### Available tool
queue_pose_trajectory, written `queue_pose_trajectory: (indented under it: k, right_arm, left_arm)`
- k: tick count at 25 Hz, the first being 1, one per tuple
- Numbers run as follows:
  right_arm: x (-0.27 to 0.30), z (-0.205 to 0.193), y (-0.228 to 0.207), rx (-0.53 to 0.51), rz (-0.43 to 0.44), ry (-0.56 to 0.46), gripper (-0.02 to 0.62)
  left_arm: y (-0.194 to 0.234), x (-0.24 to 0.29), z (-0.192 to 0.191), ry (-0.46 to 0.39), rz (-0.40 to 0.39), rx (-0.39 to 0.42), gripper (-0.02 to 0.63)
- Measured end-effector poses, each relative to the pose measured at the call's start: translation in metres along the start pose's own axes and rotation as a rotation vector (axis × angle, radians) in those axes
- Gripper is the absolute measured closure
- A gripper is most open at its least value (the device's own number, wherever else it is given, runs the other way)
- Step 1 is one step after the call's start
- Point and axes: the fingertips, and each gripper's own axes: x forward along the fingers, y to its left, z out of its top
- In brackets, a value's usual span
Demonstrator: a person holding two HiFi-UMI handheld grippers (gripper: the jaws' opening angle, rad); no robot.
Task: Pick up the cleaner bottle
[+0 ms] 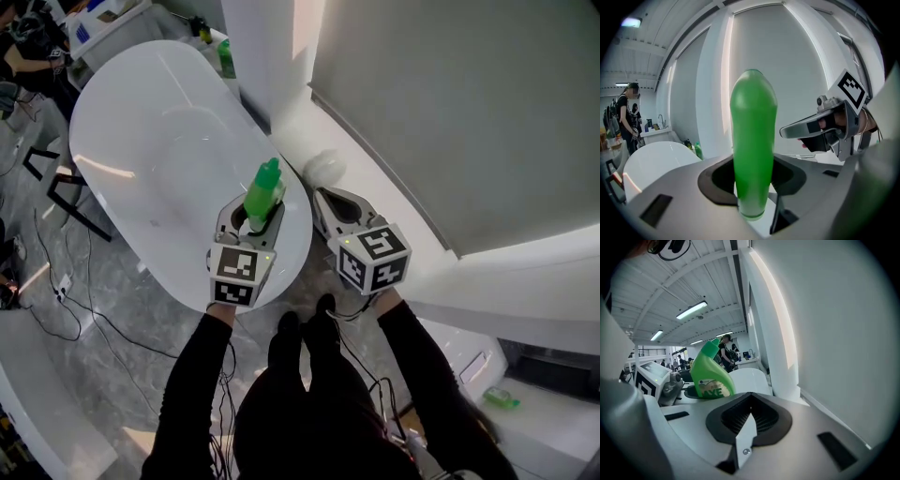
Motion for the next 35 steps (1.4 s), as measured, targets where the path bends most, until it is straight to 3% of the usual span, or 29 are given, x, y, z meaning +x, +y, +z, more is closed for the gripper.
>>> queue_pose_trajectory:
  k: [20, 35]
  right_arm:
    - [0.001, -0.005, 0.063, -0.051, 0.109, 0.016, 0.595]
    - [0.009, -0.012, 0.077, -0.087, 0.138, 0.043, 0.595]
  left_arm:
    - [0.021, -0.058, 0.001, -0.035, 0.044, -0.017, 0.417]
    - [0.030, -0.070, -0.007, -0.035, 0.071, -0.042, 0.417]
